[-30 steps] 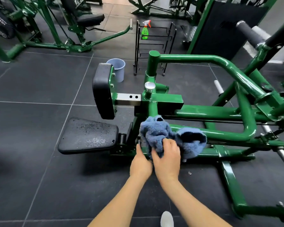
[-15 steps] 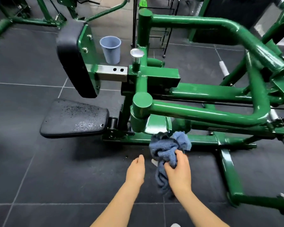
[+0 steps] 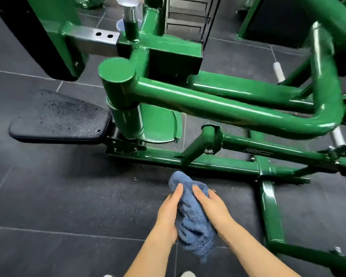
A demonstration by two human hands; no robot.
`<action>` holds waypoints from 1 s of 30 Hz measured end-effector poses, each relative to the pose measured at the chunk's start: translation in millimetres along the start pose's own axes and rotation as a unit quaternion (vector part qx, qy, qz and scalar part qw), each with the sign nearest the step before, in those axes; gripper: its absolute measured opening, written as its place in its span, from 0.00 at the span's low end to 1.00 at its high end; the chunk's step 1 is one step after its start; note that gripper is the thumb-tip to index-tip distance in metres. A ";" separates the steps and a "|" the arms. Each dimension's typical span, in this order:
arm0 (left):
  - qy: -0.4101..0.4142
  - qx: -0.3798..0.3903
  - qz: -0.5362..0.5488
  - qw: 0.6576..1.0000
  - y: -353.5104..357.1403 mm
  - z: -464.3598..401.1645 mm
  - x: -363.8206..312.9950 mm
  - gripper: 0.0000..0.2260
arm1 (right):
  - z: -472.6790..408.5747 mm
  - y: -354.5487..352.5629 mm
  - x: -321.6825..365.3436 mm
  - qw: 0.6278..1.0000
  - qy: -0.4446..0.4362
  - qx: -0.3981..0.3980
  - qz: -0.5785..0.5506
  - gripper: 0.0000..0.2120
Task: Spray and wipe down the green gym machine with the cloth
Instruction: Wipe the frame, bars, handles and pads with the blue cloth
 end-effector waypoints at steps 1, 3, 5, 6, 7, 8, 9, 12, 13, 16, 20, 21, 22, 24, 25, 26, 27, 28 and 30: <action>0.009 -0.019 0.014 1.000 -0.5 -5.0 1.3 0.25 | -3.6 -1.1 -5.7 0.999 -0.010 -0.002 0.035 0.18; 0.018 -0.054 0.018 0.998 -5.2 -19.4 4.2 0.17 | -9.5 0.7 -20.6 1.000 -0.001 0.017 0.010 0.29; 0.037 -0.051 0.004 0.998 -7.8 -29.6 1.6 0.15 | -12.0 7.3 -33.2 0.983 0.090 0.062 -0.150 0.28; 0.051 -0.055 -0.017 0.997 -10.1 -34.8 -0.1 0.14 | -13.4 9.1 -37.7 0.967 0.126 0.075 -0.208 0.22; 0.069 -0.059 -0.046 0.995 -10.4 -36.9 -2.6 0.13 | -17.3 8.5 -42.6 0.960 0.139 0.082 -0.228 0.19; 0.089 -0.069 -0.085 0.990 -10.5 -38.6 -5.2 0.12 | -22.6 6.5 -47.3 0.964 0.137 0.070 -0.215 0.17; 0.109 -0.081 -0.141 0.981 -9.9 -39.7 -7.7 0.13 | -28.3 3.9 -52.1 0.974 0.126 0.048 -0.181 0.16; 0.164 -0.129 -0.354 0.912 -8.5 -42.9 -19.6 0.20 | -52.9 -7.8 -46.7 0.999 0.038 -0.012 0.008 0.13; 0.172 -0.131 -0.399 0.891 -6.9 -44.0 -24.4 0.24 | -61.8 -14.1 -40.0 0.997 -0.010 -0.022 0.067 0.13; 0.193 -0.132 -0.458 0.858 2.3 -46.8 -41.7 0.30 | -88.2 -38.6 -15.8 0.959 -0.138 -0.063 0.238 0.15; 0.268 -0.124 -0.483 0.825 17.9 -71.8 -66.1 0.29 | -137.0 -60.8 13.8 0.858 -0.228 -0.116 0.446 0.23; 0.276 -0.121 -0.488 0.819 21.8 -82.2 -68.8 0.29 | -150.5 -63.7 19.4 0.831 -0.233 -0.121 0.490 0.28; 0.281 -0.121 -0.492 0.815 27.1 -95.5 -70.3 0.29 | -167.6 -67.3 21.5 0.808 -0.233 -0.122 0.527 0.31; 0.287 -0.127 -0.502 0.806 36.1 -120.0 -73.5 0.29 | -195.9 -68.5 23.5 0.764 -0.220 -0.110 0.597 0.34; 0.289 -0.130 -0.506 0.802 40.3 -132.3 -74.5 0.29 | -207.8 -68.8 20.7 0.738 -0.207 -0.100 0.634 0.34; 0.292 -0.132 -0.510 0.798 45.9 -146.1 -78.9 0.30 | -221.9 -68.2 17.0 0.717 -0.195 -0.091 0.663 0.33; 0.297 -0.135 -0.509 0.797 49.9 -160.2 -83.3 0.30 | -233.1 -66.3 12.5 0.702 -0.181 -0.081 0.684 0.32; 0.306 -0.138 -0.505 0.795 55.3 -174.3 -90.4 0.30 | -246.6 -64.4 8.4 0.691 -0.177 -0.076 0.696 0.29; 0.328 -0.148 -0.485 0.797 64.5 -202.9 -100.8 0.29 | -268.5 -62.9 2.4 0.681 -0.184 -0.092 0.703 0.22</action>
Point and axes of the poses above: each hand's wrist, its own z-axis away from the middle knuckle, its own y-axis out of the palm, x = y × z, the point moved 3 cm from there along -z, towards the middle knuckle, and after that the axes turned 14 degrees about -y, right-handed, at the moved point
